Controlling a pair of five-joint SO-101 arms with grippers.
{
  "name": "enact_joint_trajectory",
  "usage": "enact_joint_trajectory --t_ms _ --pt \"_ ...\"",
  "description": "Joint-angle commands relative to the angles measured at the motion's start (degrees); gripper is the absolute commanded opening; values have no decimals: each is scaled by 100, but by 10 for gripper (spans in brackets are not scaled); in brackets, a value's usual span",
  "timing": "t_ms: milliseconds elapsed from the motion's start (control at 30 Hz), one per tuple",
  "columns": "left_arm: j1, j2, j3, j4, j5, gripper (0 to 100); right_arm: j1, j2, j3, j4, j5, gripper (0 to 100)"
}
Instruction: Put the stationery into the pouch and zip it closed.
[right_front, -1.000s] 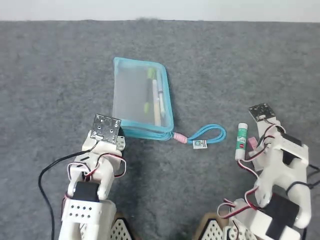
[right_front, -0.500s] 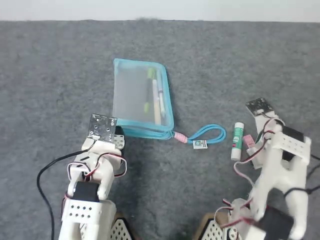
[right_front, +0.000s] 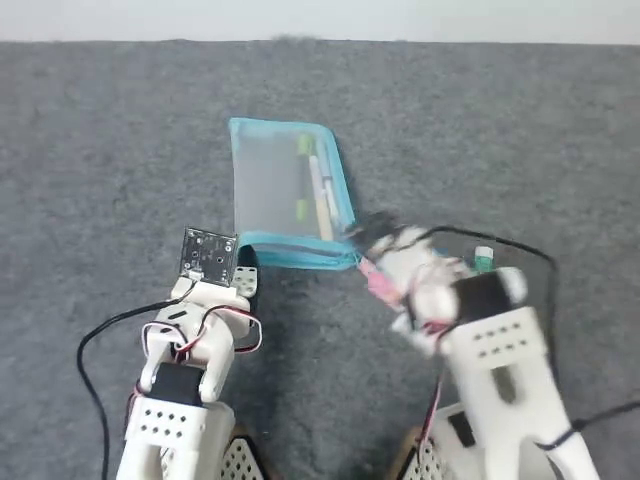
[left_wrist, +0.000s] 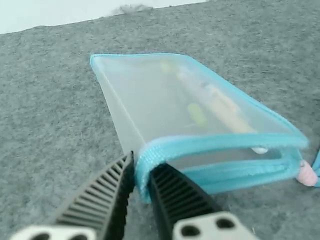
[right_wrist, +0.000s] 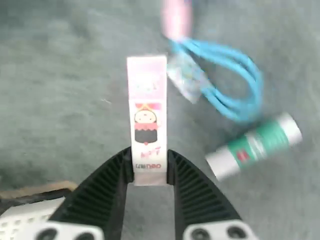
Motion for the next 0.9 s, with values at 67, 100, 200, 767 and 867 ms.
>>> enact_joint_trajectory --t_ms 67,100,200,767,867 --pt "79 -79 -101 -246 97 12 -1103 409 -870 40 -607 7" --pt "79 -79 -101 -246 97 12 -1103 664 -1073 31 -695 7" --pt "141 -79 -110 -229 97 12 -1095 1613 -1811 31 -941 7" --pt "413 -70 -84 -211 88 12 -1191 5895 -6356 1051 -1749 7" --pt "413 -62 -75 -211 88 12 -1218 6325 -7174 1420 -1723 7"
